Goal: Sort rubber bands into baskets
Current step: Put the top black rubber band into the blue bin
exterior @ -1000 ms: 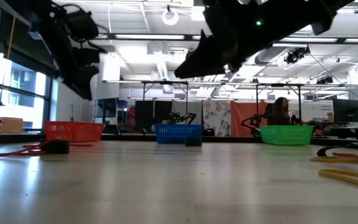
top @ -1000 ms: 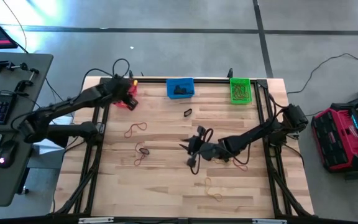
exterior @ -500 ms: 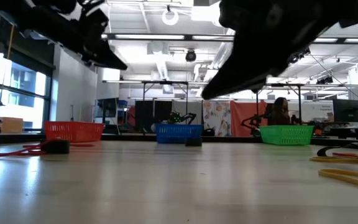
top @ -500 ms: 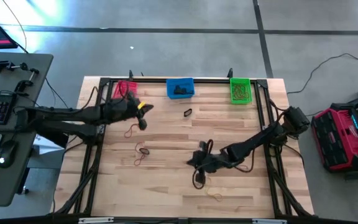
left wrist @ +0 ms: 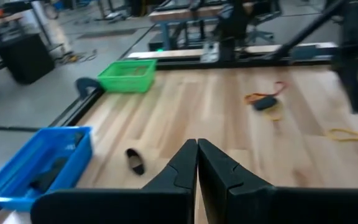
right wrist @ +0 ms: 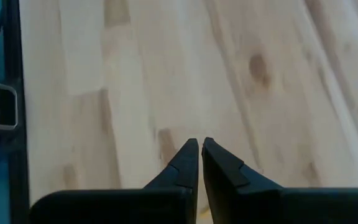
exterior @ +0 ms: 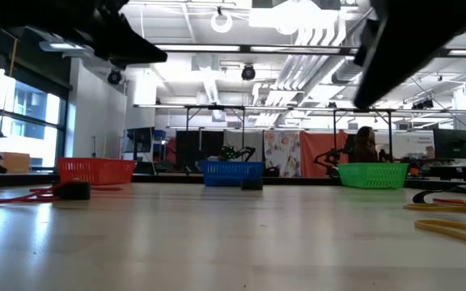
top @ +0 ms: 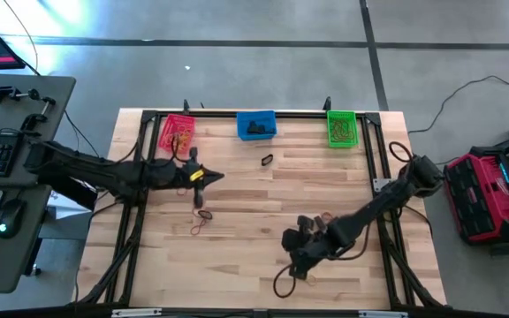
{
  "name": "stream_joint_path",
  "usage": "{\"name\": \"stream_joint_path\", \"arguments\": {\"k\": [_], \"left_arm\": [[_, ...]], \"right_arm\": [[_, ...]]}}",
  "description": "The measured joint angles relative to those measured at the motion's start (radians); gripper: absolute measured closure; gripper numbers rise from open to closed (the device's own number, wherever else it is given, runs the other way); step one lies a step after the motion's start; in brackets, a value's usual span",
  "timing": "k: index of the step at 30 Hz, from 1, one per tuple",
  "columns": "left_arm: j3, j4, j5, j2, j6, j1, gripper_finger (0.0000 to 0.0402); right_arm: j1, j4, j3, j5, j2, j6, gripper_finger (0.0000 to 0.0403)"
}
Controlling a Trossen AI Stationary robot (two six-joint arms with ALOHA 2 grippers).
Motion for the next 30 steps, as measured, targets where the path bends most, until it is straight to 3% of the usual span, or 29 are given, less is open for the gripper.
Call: {"name": "stream_joint_path", "arguments": {"k": [5,8,13,16,19,24,30], "left_arm": [[0.0,0.025,0.0,0.008,-0.004,-0.064,0.0397],[0.0,0.032,-0.007,0.04,-0.018,-0.08,0.0397],[0.023,0.061,-0.007,0.159,-0.052,-0.035,0.04],[0.084,0.061,0.033,0.249,-0.051,0.019,0.0401],[0.146,0.039,0.092,0.341,-0.045,0.097,0.0401],[0.193,0.04,0.196,0.484,-0.036,0.233,0.0401],[0.279,0.041,0.295,0.643,-0.011,0.341,0.0401]], "right_arm": [[0.023,-0.053,0.003,-0.027,0.0,0.076,0.0386],[0.028,-0.085,0.003,-0.01,0.0,0.099,0.0365],[0.001,-0.137,0.003,0.052,0.0,0.094,0.0314],[-0.032,-0.175,0.003,0.042,0.0,0.097,0.0305],[-0.052,-0.216,0.003,0.055,0.0,0.065,0.032],[-0.044,-0.269,0.003,0.128,0.0,-0.022,0.039],[-0.039,-0.3,0.003,0.201,0.0,-0.053,0.0399]]}}
